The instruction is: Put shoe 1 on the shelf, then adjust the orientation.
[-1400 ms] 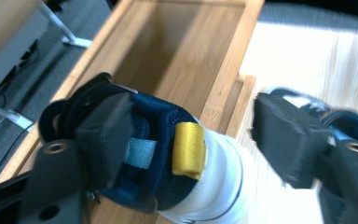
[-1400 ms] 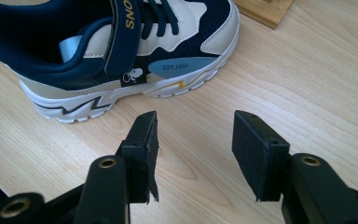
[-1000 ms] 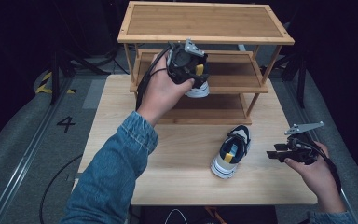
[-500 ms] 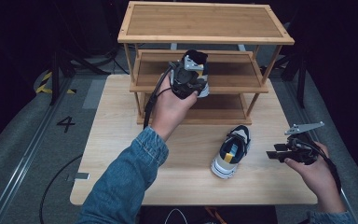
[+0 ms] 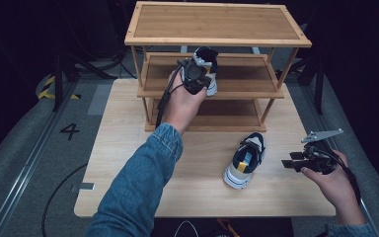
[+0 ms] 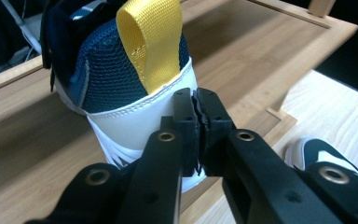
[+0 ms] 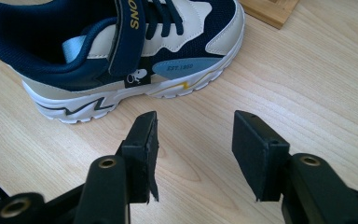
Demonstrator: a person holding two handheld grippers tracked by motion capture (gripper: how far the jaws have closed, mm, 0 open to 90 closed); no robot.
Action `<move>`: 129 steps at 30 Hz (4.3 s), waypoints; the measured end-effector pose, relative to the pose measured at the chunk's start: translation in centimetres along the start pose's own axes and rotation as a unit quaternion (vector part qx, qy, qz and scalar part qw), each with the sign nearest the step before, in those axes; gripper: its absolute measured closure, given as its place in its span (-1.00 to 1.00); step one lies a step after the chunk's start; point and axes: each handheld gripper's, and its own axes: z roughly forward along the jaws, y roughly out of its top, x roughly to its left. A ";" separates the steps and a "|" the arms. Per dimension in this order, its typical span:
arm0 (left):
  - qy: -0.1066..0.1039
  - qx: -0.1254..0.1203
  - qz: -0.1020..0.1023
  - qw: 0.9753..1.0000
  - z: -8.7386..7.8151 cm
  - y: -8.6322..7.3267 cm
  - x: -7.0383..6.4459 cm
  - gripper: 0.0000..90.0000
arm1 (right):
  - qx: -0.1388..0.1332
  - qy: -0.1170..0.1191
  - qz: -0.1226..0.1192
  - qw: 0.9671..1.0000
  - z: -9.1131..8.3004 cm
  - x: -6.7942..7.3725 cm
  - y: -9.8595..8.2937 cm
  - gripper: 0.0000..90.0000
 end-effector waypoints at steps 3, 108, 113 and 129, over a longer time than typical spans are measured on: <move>-0.019 -0.013 -0.009 1.000 0.9 0.1 0.3 0.85 | 0.001 0.000 0.001 1.000 0.0 -0.1 0.0 0.15; -0.056 0.231 -0.027 0.971 -4.2 -19.0 1.5 -0.41 | 0.034 0.020 -0.076 0.996 -1.9 6.4 1.4 0.99; -0.059 0.233 -0.025 0.970 -4.1 -19.2 1.7 -0.41 | 0.012 0.029 -0.069 0.997 -2.2 6.6 1.6 0.59; -0.042 0.264 -0.046 0.963 -3.9 -21.3 2.8 -0.43 | 0.123 0.012 -0.081 0.989 4.3 7.3 2.9 -0.02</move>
